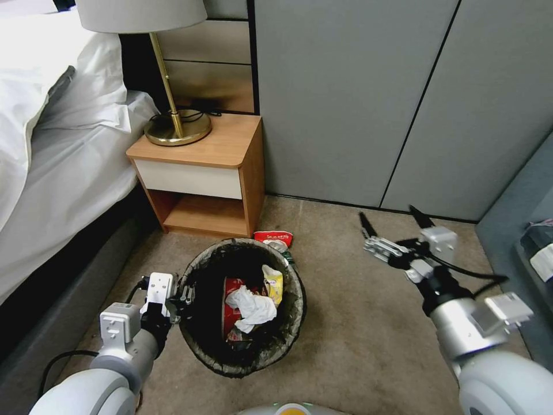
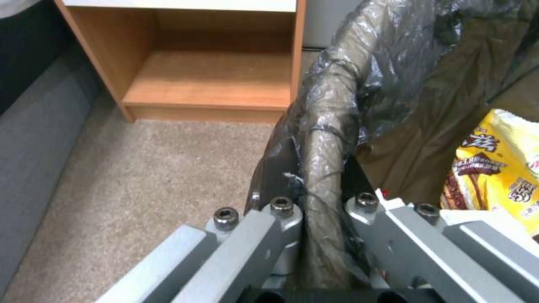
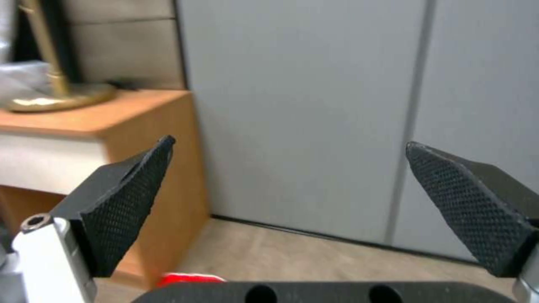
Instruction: Pick up the trash bin, then pick up the garbage from the floor and place it into the trash bin.
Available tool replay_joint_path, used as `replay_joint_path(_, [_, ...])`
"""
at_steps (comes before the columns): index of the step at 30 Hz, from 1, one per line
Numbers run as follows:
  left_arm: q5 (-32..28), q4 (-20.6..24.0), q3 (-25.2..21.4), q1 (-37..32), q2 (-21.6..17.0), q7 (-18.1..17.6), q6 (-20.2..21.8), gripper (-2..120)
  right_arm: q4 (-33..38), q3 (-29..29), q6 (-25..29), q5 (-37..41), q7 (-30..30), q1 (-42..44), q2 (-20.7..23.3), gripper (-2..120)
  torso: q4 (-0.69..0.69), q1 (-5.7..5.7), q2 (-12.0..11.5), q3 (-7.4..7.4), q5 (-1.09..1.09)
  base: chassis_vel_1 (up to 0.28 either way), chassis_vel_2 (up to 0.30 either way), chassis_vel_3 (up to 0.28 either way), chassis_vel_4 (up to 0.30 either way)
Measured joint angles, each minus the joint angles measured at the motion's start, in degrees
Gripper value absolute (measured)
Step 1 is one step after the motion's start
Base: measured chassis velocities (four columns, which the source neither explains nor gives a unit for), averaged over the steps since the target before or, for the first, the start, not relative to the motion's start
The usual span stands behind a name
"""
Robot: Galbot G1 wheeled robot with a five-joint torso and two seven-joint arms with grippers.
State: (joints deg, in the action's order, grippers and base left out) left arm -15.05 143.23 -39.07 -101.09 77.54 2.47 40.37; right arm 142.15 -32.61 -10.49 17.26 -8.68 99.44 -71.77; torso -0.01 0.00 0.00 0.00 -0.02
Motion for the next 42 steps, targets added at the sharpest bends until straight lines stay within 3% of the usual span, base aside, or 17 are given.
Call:
replay_joint_path(9, [-0.07,0.0,0.01,-0.37,1.4,0.0,0.04,1,-6.23,-3.39,5.28,-6.9,4.55,3.76,-6.24,100,0.01,0.0,0.0,0.0,0.02,0.0,0.0,0.0,0.0])
replay_joint_path(42, [0.78,0.0,-0.02,-1.96,2.2,-0.13,0.0,1,-10.23,-6.12,7.33,-6.53,5.6,3.99,-7.33,100,0.01,0.0,0.0,0.0,0.02,0.0,0.0,0.0,0.0])
